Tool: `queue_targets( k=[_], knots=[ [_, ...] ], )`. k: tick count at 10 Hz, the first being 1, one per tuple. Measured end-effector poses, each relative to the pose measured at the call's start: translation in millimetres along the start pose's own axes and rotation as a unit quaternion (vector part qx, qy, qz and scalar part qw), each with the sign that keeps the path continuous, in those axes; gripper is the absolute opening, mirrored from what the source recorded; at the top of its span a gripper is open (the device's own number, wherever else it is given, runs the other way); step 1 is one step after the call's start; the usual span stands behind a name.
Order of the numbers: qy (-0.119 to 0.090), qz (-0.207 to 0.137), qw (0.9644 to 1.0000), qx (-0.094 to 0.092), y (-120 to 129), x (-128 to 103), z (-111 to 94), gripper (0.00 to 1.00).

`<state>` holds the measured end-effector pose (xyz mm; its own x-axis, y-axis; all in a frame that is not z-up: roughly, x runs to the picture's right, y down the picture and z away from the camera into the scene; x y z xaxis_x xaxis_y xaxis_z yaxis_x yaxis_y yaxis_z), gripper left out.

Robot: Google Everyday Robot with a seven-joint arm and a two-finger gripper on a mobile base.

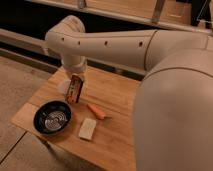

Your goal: Place the eraser in the ceramic cup

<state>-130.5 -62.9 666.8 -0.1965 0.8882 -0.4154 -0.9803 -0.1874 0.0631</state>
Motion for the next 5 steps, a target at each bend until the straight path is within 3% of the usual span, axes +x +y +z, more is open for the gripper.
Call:
queue_targets(
  k=[3,5],
  knots=[
    [-0.015,-0.002,0.9998,-0.016,16,-3,-21,0.0],
    [-0.015,0.0,0.9997,-0.017,14,-3,-22,0.0]
  ],
)
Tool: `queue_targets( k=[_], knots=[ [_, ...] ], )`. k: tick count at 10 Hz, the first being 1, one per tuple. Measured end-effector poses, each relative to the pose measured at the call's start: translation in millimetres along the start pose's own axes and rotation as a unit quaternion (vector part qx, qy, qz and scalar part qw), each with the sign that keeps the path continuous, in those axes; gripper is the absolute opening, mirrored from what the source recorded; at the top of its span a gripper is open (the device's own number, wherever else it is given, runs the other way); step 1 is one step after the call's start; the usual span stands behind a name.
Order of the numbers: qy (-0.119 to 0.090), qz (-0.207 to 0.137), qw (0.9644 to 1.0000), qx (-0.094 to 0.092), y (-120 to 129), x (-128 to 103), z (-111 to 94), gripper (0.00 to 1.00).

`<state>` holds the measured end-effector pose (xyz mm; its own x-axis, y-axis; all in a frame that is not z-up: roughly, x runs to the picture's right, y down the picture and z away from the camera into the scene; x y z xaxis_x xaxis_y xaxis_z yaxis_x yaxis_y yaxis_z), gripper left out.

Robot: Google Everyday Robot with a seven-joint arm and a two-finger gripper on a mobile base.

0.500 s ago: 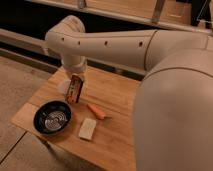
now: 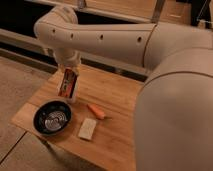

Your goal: Place the eraser in the ceramic cup

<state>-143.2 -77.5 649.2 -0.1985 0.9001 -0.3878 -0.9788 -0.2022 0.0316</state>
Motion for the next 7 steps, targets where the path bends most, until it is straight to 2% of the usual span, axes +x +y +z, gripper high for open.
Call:
queue_targets(
  k=[5,7],
  knots=[
    [0.001,-0.001,1.0,-0.001,3,1,1,0.0],
    [-0.019,0.0,0.9998,-0.004,14,-18,-7,0.0]
  ],
)
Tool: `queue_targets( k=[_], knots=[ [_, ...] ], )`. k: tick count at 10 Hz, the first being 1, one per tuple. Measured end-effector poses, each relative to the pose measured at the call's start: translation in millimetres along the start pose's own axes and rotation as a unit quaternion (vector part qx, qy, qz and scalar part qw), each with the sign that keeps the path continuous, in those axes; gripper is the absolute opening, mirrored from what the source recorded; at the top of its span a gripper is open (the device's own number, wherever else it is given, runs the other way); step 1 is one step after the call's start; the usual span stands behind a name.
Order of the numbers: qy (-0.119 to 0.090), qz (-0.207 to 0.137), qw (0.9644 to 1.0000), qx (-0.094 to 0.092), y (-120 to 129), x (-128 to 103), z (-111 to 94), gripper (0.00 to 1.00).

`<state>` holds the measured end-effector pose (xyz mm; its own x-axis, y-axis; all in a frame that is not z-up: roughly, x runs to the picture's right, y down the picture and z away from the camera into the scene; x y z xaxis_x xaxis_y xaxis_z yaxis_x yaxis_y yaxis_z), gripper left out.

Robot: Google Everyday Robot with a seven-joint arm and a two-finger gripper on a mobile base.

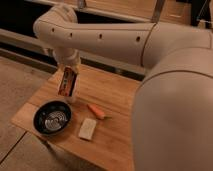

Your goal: Place the eraser in the ceramic cup

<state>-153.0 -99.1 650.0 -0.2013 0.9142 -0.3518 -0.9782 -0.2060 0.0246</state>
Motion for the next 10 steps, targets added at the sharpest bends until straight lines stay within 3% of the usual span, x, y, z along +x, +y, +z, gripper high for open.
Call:
queue_targets(
  k=[2,4,7,10],
  knots=[
    [-0.045,-0.014,0.9988,-0.018,53,-31,-18,0.0],
    [-0.077,-0.031,0.9964,-0.02,95,-50,-26,0.0],
    [-0.098,-0.049,0.9939,-0.008,121,-67,-19,0.0],
    [-0.111,-0.045,0.9928,0.011,122,-91,-8,0.0]
  ],
)
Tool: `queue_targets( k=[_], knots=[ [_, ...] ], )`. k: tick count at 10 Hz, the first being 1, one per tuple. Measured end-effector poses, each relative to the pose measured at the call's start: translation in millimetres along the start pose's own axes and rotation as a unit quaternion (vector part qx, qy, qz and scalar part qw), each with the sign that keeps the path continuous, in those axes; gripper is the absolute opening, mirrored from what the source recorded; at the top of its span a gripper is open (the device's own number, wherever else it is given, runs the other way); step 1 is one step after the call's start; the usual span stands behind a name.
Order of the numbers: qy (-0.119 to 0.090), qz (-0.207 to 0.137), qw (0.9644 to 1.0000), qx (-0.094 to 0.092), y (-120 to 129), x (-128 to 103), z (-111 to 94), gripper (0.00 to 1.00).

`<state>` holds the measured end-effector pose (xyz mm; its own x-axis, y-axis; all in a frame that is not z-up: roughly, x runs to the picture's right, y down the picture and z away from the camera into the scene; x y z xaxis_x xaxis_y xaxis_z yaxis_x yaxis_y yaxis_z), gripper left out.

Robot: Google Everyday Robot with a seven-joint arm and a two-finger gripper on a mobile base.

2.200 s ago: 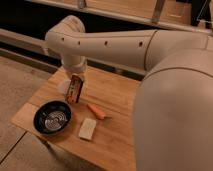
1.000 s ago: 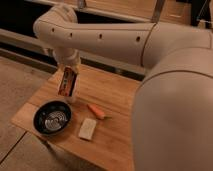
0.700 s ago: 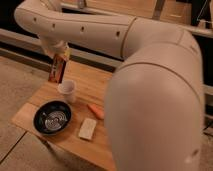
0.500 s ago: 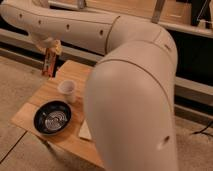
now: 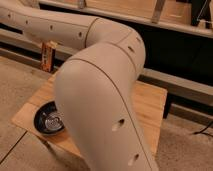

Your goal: Place the eraser in the ceramic cup

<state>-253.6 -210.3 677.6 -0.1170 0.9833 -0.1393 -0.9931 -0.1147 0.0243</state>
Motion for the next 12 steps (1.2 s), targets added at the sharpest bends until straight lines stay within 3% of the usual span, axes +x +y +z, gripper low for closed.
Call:
queue_targets(
  k=[5,12],
  knots=[
    [-0.007,0.03,0.9989,0.036,-40,-37,19,0.0],
    [-0.019,0.056,0.9957,0.071,-111,-40,13,0.0]
  ],
)
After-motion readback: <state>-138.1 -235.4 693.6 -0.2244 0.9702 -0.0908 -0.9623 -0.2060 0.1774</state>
